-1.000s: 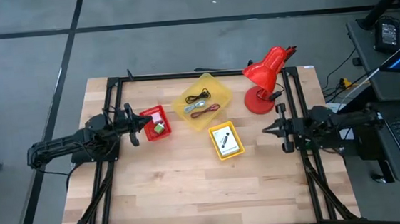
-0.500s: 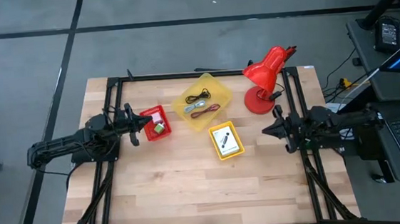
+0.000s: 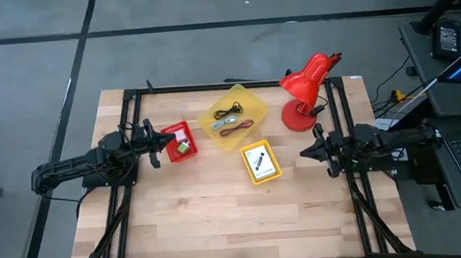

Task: Pick and place items into bin
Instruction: Return to Home Position

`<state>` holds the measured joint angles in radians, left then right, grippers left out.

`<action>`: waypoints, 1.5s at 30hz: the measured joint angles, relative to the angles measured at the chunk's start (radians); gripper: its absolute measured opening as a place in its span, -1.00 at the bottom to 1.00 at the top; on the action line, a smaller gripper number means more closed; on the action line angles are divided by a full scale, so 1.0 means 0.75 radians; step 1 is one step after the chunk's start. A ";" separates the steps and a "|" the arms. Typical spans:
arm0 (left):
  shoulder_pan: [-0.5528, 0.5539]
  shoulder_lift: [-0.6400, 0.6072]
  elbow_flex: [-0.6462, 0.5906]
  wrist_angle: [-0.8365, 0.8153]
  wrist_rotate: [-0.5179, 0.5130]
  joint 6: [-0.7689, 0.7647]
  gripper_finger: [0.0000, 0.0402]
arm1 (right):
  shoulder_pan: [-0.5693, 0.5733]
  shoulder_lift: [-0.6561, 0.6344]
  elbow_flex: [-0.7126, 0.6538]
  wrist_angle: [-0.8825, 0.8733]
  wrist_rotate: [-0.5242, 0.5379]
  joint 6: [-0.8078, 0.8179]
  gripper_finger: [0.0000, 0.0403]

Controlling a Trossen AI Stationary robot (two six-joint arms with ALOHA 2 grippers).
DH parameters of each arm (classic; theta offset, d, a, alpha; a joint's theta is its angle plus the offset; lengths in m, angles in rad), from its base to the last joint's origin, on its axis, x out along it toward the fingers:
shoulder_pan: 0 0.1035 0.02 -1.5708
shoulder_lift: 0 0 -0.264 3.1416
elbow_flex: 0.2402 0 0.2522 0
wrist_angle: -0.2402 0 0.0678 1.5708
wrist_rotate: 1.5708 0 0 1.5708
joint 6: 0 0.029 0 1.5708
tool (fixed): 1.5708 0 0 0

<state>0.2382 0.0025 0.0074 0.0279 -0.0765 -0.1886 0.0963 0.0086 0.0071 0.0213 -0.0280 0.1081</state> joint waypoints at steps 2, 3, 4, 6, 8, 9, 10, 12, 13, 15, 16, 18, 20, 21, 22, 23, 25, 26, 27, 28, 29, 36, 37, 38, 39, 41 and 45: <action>0.000 0.000 0.000 0.000 -0.001 0.000 -0.98 | 0.000 0.003 0.000 0.010 0.000 0.060 -1.00; 0.000 0.000 0.000 0.000 -0.001 0.000 -0.98 | 0.000 0.002 0.000 0.013 0.000 0.073 -1.00; 0.000 0.000 0.000 0.000 -0.001 0.000 -0.98 | 0.000 0.002 0.000 0.019 0.000 0.087 -1.00; 0.000 0.000 0.000 0.000 -0.001 0.000 -0.98 | 0.000 0.002 0.000 0.026 0.000 0.083 -1.00; 0.000 0.000 0.000 0.000 -0.001 0.000 -0.98 | 0.000 0.002 0.000 0.043 -0.001 0.044 -1.00; 0.000 0.000 0.000 0.000 -0.001 0.000 -0.98 | 0.000 0.002 0.000 0.047 0.000 0.018 -1.00; 0.000 0.000 0.000 0.000 -0.001 0.000 -0.98 | 0.000 0.002 0.000 0.046 0.000 -0.012 -1.00; 0.000 0.000 0.000 0.000 -0.001 0.000 -0.98 | 0.000 0.002 0.000 0.048 -0.001 -0.075 -1.00; 0.000 0.000 0.000 0.000 -0.001 0.000 -0.98 | 0.000 0.002 0.000 0.052 0.000 -0.109 -1.00; 0.000 0.000 0.000 0.001 -0.001 0.000 -0.98 | 0.000 0.002 0.000 0.054 0.000 -0.159 -1.00; 0.000 0.000 0.000 0.000 -0.001 0.000 -0.98 | 0.000 0.002 0.000 0.054 0.000 -0.172 -1.00; 0.000 0.000 0.000 0.001 -0.001 0.000 -0.98 | 0.000 0.002 0.000 0.054 0.000 -0.181 -1.00; 0.000 0.000 0.000 0.000 -0.001 0.000 -0.98 | 0.000 0.002 0.000 0.054 0.000 -0.186 -1.00; 0.000 0.000 0.000 0.000 -0.001 0.000 -0.98 | 0.000 0.002 0.000 0.054 0.000 -0.186 -1.00; 0.000 0.000 0.000 0.000 -0.001 0.000 -0.98 | 0.000 0.002 0.000 0.054 0.000 -0.186 -1.00; 0.000 0.000 0.000 0.000 -0.001 0.000 -0.98 | 0.000 0.002 0.000 0.053 0.000 -0.186 -1.00; 0.000 0.000 0.000 0.000 -0.001 0.000 -0.98 | 0.000 0.002 0.000 0.053 0.000 -0.186 -1.00; 0.000 0.000 0.000 0.001 -0.001 0.000 -0.98 | 0.000 0.002 0.000 0.053 0.000 -0.186 -1.00; 0.000 0.000 0.000 0.000 -0.001 0.000 -0.98 | 0.000 0.002 0.000 0.053 0.000 -0.186 -1.00; 0.000 0.000 0.000 0.001 -0.001 0.000 -0.98 | 0.000 0.002 -0.001 0.053 0.000 -0.186 -1.00; 0.000 0.000 0.000 0.000 -0.001 0.000 -0.98 | 0.000 0.002 -0.001 0.053 0.000 -0.186 -1.00; 0.000 0.000 0.000 0.000 -0.001 0.000 -0.98 | 0.000 0.002 -0.001 0.053 0.000 -0.186 -1.00; 0.000 0.000 0.000 0.000 -0.001 0.000 -0.98 | 0.000 0.002 -0.001 0.053 0.000 -0.186 -1.00; 0.000 0.000 0.000 0.001 -0.001 0.000 -0.98 | 0.000 0.002 -0.001 0.053 0.000 -0.186 -1.00; 0.000 0.000 0.000 0.000 -0.001 0.000 -0.98 | 0.000 0.002 -0.001 0.053 0.000 -0.186 -1.00; 0.000 0.000 0.000 0.001 -0.002 0.000 -0.98 | 0.000 0.002 -0.001 0.053 0.000 -0.186 -1.00; 0.000 0.000 0.000 0.001 -0.001 0.000 -0.98 | 0.000 0.002 -0.001 0.053 0.000 -0.186 -1.00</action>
<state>0.2382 0.0025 0.0074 0.0284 -0.0773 -0.1886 0.0963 0.0105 0.0067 0.0608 -0.0280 -0.0315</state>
